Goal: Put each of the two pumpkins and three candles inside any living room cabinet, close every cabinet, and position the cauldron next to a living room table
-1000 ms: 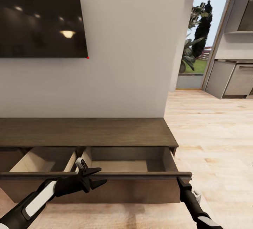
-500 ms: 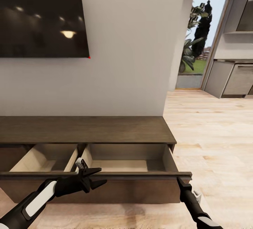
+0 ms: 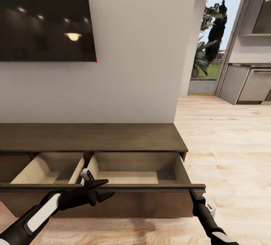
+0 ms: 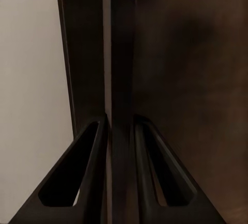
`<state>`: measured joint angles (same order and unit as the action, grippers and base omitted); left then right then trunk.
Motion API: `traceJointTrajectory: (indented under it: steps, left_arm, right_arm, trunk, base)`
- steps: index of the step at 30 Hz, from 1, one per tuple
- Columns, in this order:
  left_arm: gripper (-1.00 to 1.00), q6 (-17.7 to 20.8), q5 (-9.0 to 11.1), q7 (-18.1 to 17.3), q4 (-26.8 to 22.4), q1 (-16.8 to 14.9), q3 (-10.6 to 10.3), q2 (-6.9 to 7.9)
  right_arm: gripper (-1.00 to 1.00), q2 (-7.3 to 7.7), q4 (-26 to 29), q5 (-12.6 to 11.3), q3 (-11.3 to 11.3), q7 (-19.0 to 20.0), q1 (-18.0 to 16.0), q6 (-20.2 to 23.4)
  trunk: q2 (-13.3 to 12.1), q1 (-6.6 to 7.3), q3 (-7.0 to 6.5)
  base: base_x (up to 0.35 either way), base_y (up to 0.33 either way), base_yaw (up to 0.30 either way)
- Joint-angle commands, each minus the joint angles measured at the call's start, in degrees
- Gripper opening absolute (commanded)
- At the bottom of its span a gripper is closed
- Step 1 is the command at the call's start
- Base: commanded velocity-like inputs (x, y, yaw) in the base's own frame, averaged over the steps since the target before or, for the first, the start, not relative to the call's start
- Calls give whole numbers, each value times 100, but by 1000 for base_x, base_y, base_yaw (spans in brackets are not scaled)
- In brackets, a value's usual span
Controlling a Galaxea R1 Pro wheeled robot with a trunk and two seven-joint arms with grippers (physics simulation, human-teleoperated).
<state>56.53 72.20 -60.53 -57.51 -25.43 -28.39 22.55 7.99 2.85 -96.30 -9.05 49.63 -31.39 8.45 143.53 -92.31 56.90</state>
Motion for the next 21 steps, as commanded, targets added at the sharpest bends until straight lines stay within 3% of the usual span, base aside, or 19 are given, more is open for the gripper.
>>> traceJointTrajectory:
  steps: [1, 21]
  left_arm:
    - [100, 25, 24, -14, 3, -6, -18, 5]
    - [100, 25, 28, -20, 3, -6, 0, 4]
  right_arm:
    - [-100, 1, 7, -62, -18, 123, -7, 51]
    - [-100, 0, 5, -56, -18, 117, -7, 44]
  trunk:
    - [3, 2, 4]
    - [3, 2, 4]
  base:
    - [-91, 0, 0]
    - [-50, 0, 0]
